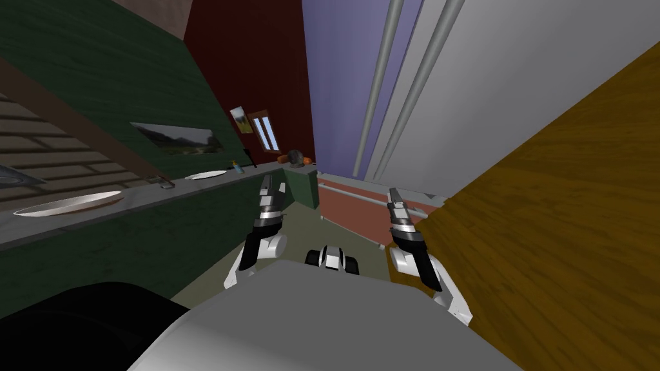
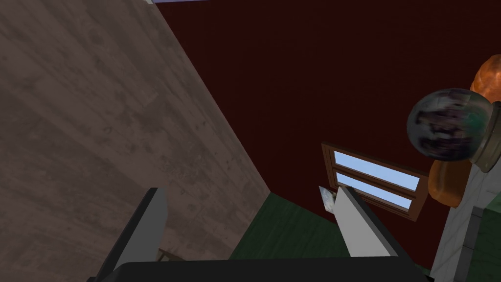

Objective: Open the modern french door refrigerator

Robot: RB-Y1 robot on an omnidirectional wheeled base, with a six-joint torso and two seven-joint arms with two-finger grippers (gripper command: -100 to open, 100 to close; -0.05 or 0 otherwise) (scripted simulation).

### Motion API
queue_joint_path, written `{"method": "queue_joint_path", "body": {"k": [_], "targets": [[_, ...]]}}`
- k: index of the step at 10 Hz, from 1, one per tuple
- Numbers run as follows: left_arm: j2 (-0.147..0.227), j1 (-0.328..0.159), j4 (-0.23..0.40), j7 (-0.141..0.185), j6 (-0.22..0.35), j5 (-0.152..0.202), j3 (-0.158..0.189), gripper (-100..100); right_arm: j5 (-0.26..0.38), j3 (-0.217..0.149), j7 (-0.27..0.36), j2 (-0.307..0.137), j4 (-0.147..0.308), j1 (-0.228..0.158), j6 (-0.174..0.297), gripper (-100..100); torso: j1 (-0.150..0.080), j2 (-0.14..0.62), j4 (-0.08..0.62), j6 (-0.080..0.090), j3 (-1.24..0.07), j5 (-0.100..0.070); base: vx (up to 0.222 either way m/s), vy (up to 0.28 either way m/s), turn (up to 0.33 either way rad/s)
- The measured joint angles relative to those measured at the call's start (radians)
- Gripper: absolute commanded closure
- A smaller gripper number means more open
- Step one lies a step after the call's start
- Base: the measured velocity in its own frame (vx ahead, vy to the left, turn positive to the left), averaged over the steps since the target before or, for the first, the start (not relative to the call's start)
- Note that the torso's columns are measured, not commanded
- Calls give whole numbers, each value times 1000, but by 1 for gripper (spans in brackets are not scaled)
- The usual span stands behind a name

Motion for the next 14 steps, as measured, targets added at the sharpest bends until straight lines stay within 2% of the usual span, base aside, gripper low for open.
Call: {"method": "queue_joint_path", "body": {"k": [8, 11, 13, 14], "targets": [[0, 0, 0, 0, 0, 0, 0, 0, 63, -29, 207, -21, 87, -51, -20, -100, -2, 1, 0, 0, 1, -1, 53, 92, -59], [0, 0, 0, 0, 0, 0, 0, 0, 98, -45, 290, -24, 138, -80, -32, -100, 4, -1, 0, 0, -1, 1, 55, 129, -87], [0, 0, 0, 0, 0, 0, 0, 0, 108, -51, 343, -26, 148, -86, -35, -100, -4, 0, 0, 0, 0, -1, 46, 66, -43], [0, 0, 0, 0, 0, 0, 0, 0, 121, -58, 370, -27, 165, -91, -42, -100, -1, -1, 0, 1, 0, -1, 51, 90, -80]]}}
